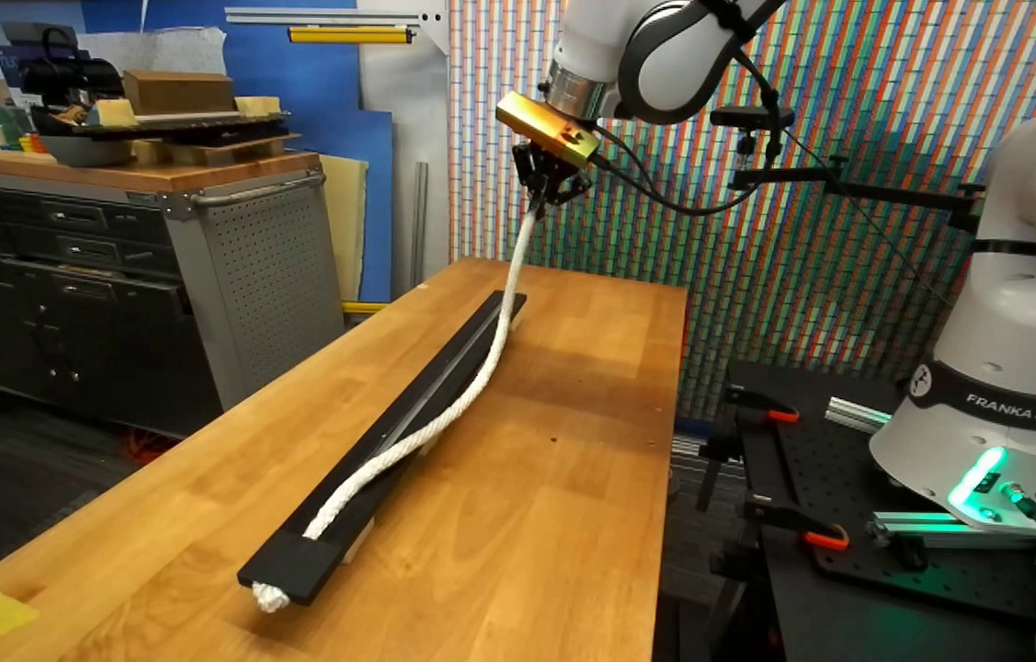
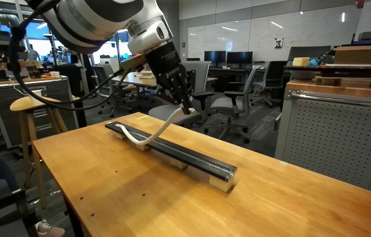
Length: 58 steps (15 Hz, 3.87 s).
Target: Straighten the rope on the black object and press it in
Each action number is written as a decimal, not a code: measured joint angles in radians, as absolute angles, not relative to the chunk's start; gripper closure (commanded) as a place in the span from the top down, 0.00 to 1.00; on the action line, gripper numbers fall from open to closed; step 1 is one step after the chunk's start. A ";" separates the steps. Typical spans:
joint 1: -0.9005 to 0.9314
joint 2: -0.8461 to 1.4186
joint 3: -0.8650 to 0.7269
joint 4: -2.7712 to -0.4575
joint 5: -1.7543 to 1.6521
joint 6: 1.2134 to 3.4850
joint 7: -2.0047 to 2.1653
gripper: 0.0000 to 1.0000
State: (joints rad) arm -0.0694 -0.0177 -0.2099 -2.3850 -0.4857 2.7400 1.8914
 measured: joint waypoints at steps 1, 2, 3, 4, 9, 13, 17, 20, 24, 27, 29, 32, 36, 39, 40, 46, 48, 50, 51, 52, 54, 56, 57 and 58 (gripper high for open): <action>-0.072 -0.018 -0.206 -2.385 -0.473 2.749 1.891 0.03; -0.074 -0.018 -0.203 -2.385 -0.458 2.759 1.892 0.03; -0.075 -0.018 -0.201 -2.385 -0.443 2.769 1.892 0.03; -0.075 -0.018 -0.199 -2.385 -0.434 2.778 1.892 0.03; -0.076 -0.019 -0.199 -2.382 -0.421 2.804 1.905 0.03; -0.076 -0.035 -0.200 -2.380 -0.421 2.822 1.924 0.03; -0.075 -0.040 -0.200 -2.380 -0.421 2.840 1.925 0.03; -0.071 -0.024 -0.198 -2.379 -0.422 2.843 1.923 0.03; -0.067 0.023 -0.198 -2.360 -0.437 2.861 1.923 0.03; -0.067 0.054 -0.198 -2.334 -0.448 2.870 1.923 0.03; -0.067 0.068 -0.198 -2.314 -0.454 2.871 1.925 0.03; -0.067 0.082 -0.200 -2.286 -0.471 2.871 1.933 0.03; -0.067 0.104 -0.207 -2.251 -0.499 2.871 1.951 0.03; -0.067 0.128 -0.207 -2.237 -0.505 2.871 1.952 0.03; -0.067 0.138 -0.207 -2.235 -0.506 2.871 1.952 0.03; -0.067 0.217 -0.218 -2.228 -0.506 2.871 1.952 0.03; -0.068 0.242 -0.222 -2.222 -0.506 2.871 1.952 0.03; -0.069 0.265 -0.226 -2.218 -0.506 2.871 1.952 0.03; -0.069 0.276 -0.228 -2.217 -0.506 2.871 1.952 0.03; -0.069 0.286 -0.230 -2.216 -0.506 2.871 1.952 0.03; -0.069 0.306 -0.236 -2.213 -0.507 2.871 1.952 0.03; -0.047 0.324 -0.268 -2.211 -0.506 2.871 1.948 0.03; -0.034 0.333 -0.286 -2.211 -0.506 2.871 1.947 0.03; -0.023 0.342 -0.302 -2.210 -0.506 2.871 1.947 0.03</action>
